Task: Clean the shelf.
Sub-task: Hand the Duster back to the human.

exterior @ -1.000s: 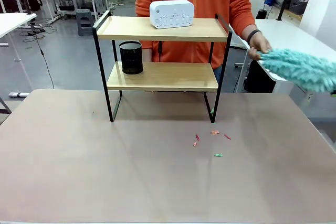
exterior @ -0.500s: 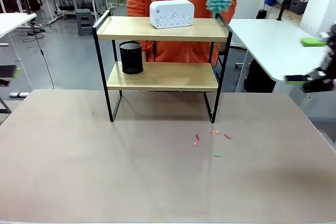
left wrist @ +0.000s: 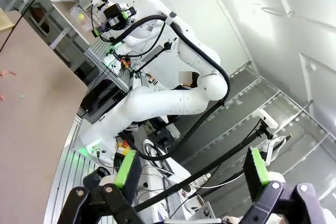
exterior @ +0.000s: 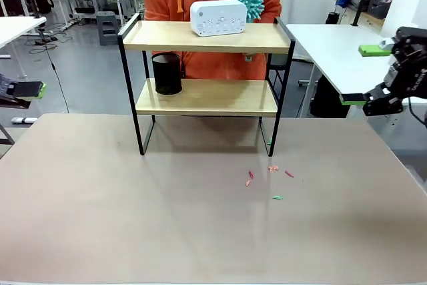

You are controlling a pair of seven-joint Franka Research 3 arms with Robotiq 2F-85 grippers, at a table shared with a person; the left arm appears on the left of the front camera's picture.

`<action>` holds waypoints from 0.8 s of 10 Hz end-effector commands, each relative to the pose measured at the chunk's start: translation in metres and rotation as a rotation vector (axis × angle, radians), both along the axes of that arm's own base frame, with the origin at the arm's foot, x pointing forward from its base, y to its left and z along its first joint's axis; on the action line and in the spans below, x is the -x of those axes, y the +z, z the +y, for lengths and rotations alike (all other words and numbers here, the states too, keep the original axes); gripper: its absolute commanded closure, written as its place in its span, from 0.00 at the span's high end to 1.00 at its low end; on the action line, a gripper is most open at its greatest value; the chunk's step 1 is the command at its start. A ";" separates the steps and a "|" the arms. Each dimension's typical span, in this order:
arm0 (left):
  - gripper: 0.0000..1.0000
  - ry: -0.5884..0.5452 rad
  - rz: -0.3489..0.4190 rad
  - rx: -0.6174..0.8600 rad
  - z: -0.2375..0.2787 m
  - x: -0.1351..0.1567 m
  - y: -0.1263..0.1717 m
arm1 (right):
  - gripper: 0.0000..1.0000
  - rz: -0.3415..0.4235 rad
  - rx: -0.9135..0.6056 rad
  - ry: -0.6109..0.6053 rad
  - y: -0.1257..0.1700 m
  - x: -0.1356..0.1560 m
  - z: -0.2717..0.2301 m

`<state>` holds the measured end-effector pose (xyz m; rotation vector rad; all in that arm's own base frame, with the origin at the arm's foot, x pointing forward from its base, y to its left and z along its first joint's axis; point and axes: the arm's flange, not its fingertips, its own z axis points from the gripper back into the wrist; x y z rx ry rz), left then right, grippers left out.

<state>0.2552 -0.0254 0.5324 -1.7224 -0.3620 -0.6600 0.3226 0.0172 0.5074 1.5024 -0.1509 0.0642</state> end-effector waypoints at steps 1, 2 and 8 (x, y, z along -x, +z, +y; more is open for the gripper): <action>1.00 -0.003 -0.017 0.012 0.002 0.004 0.002 | 1.00 -0.007 0.004 0.005 0.002 0.002 -0.001; 1.00 -0.003 -0.017 0.012 0.002 0.004 0.002 | 1.00 -0.007 0.004 0.005 0.002 0.002 -0.001; 1.00 -0.003 -0.017 0.012 0.002 0.004 0.002 | 1.00 -0.007 0.004 0.005 0.002 0.002 -0.001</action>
